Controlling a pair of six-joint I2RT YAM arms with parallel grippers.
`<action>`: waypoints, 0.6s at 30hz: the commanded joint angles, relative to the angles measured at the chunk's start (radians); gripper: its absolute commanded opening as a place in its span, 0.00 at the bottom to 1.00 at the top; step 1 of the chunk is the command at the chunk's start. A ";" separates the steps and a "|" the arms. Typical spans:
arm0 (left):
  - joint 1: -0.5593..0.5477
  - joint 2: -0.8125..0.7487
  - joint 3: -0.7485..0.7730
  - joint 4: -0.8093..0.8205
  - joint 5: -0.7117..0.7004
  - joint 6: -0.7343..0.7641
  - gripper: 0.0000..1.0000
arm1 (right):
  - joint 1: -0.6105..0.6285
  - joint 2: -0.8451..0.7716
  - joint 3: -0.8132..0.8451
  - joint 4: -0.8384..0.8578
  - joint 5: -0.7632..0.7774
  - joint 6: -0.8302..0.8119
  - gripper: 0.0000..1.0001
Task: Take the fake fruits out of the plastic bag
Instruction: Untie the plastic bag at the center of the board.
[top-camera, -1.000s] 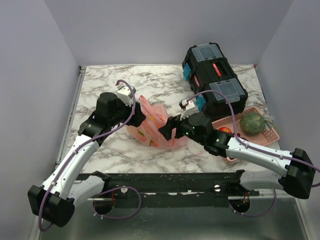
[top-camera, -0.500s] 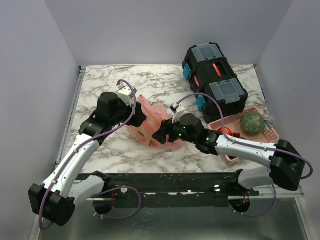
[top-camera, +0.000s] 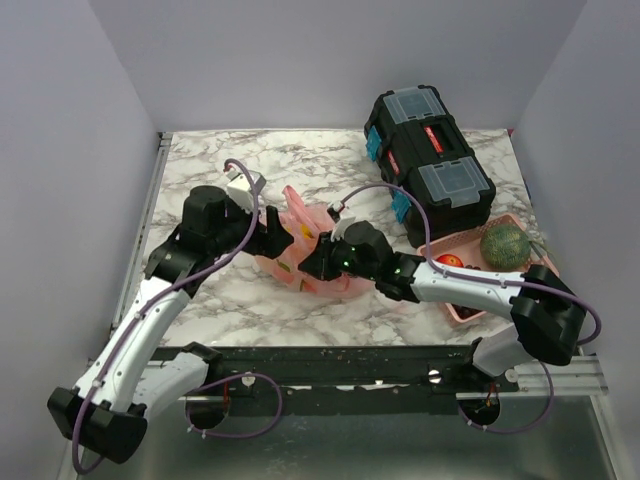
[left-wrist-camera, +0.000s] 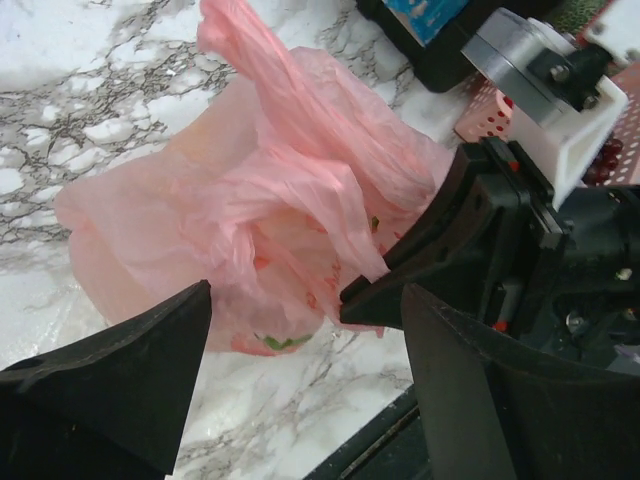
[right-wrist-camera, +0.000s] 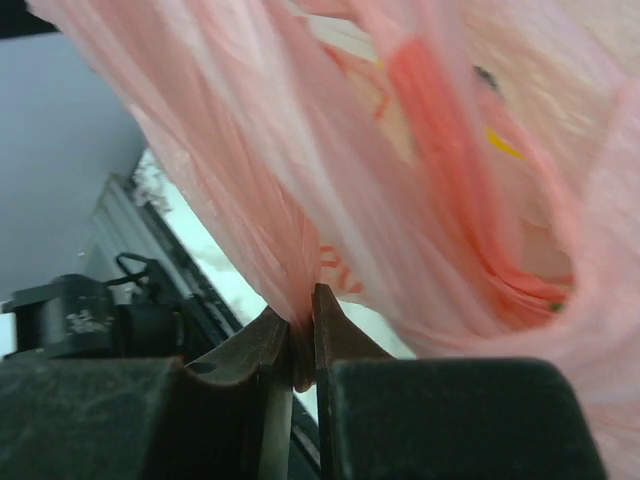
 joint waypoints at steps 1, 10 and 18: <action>-0.004 -0.142 0.013 -0.078 0.036 -0.029 0.77 | -0.001 -0.021 0.039 0.112 -0.142 0.068 0.12; -0.006 -0.260 -0.059 -0.104 0.075 -0.323 0.80 | -0.001 -0.055 0.051 0.207 -0.245 0.120 0.05; -0.005 -0.272 -0.132 0.083 0.017 -0.640 0.77 | -0.001 -0.058 0.026 0.265 -0.325 0.143 0.05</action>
